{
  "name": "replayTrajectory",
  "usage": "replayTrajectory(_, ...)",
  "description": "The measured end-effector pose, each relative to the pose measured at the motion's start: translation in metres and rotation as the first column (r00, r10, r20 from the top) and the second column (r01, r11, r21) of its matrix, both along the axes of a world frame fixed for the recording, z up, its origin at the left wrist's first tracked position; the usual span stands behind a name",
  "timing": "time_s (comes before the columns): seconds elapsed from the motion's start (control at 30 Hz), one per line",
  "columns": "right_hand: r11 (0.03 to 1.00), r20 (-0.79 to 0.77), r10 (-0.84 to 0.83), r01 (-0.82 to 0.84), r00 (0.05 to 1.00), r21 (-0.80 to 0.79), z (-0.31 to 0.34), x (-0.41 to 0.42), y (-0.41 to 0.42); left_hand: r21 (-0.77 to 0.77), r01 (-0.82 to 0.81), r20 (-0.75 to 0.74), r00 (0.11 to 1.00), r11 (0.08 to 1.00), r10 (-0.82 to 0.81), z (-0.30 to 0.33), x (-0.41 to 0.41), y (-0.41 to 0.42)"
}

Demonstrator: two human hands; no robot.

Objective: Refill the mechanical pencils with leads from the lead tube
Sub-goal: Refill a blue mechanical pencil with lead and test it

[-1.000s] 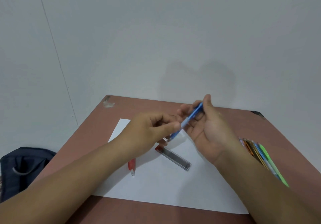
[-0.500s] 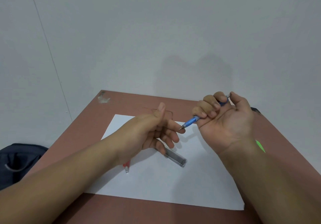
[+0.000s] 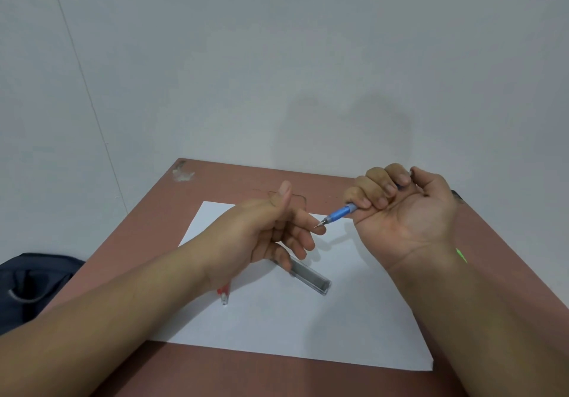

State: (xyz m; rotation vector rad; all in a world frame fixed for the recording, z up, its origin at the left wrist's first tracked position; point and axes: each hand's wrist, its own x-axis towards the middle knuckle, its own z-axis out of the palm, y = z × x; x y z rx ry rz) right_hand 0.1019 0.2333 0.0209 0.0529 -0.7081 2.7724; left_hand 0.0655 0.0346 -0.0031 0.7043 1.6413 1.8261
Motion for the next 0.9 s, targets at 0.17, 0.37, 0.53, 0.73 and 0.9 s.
replayTrajectory(0.17,1.000,-0.007,-0.005,0.005,1.000,-0.009,0.0004,0.0020,0.0007,-0.008,-0.003,-0.016,1.000,1.000,0.003,-0.0005,-0.0003,0.0001)
replayTrajectory(0.37,1.000,-0.023,0.005,-0.005,1.000,-0.018,0.0002,0.0022,0.0013,0.010,-0.004,-0.027,1.000,1.000,0.004,-0.0001,-0.0009,0.0003)
replayTrajectory(0.53,1.000,-0.029,0.004,-0.004,1.000,-0.029,-0.0004,0.0024,0.0013,0.011,0.010,-0.035,0.999,1.000,-0.009,0.0001,-0.0005,-0.0001)
replayTrajectory(0.73,1.000,-0.035,0.005,-0.006,0.999,-0.028,0.0014,0.0036,0.0005,0.023,0.007,-0.035,0.999,1.000,-0.006,0.0004,-0.0004,0.0002)
replayTrajectory(0.9,0.999,-0.034,0.011,-0.012,0.999,-0.035,0.0008,0.0037,0.0002,0.022,0.015,-0.044,0.999,1.000,-0.014,-0.0012,-0.0010,-0.0012)
